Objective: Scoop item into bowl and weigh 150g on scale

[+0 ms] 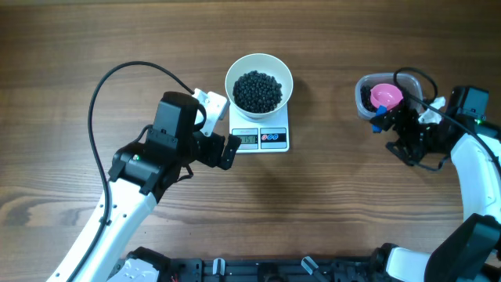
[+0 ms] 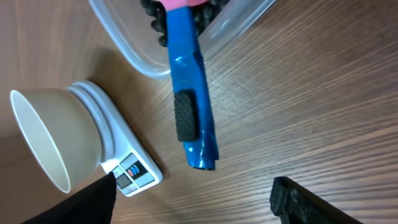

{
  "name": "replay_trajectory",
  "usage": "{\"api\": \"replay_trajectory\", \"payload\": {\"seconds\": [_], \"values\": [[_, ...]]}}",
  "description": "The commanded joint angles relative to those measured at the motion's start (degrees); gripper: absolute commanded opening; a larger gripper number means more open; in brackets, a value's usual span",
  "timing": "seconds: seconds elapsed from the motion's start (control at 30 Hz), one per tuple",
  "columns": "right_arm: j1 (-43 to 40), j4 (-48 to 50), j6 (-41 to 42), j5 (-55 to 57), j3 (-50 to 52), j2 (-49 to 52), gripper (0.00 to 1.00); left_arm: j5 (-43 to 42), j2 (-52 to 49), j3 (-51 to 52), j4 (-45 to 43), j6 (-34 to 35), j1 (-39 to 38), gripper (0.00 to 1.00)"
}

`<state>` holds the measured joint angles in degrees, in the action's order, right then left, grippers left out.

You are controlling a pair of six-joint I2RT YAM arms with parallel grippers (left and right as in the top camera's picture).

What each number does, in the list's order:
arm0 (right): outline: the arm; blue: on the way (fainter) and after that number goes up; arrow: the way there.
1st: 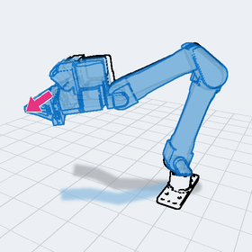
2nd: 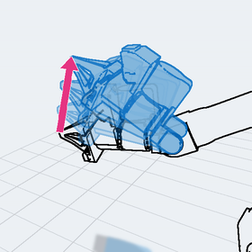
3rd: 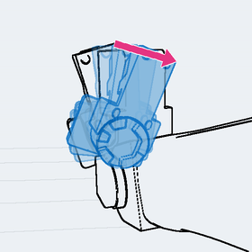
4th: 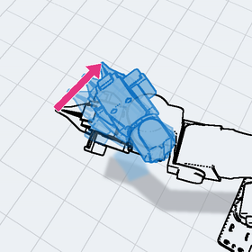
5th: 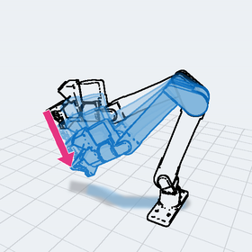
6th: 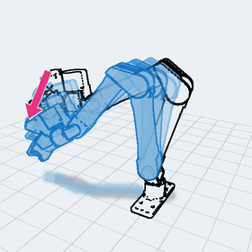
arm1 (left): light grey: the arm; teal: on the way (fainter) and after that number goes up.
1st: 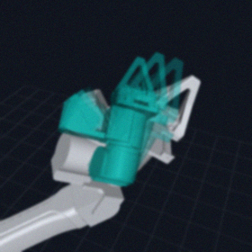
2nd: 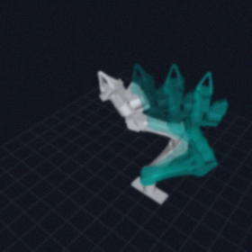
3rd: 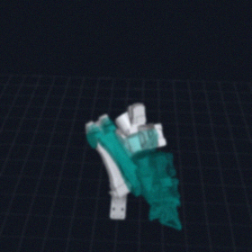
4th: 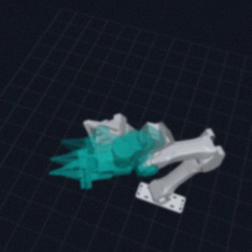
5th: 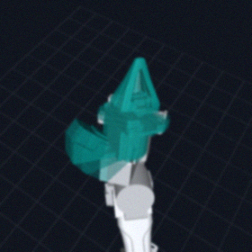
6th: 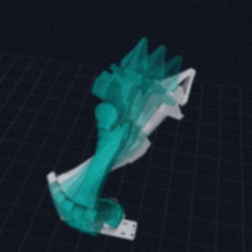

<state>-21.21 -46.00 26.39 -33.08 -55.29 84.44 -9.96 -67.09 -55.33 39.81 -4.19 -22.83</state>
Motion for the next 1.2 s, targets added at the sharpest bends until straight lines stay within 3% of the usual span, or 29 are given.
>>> {"api": "replay_trajectory", "payload": {"seconds": [0.0, 1.17], "values": [[-0.2, 0.8, 2.3, -1.0, 0.5, 0.5, 0.72, -0.9, -0.1, 0.3, -0.2, -0.1, -0.3, 1.0], [-0.2, 5.4, 6.8, 6.5, 0.6, 0.5, 0.71, -0.9, -0.1, 0.3, -0.2, -0.1, -0.3, 1.0]]}}
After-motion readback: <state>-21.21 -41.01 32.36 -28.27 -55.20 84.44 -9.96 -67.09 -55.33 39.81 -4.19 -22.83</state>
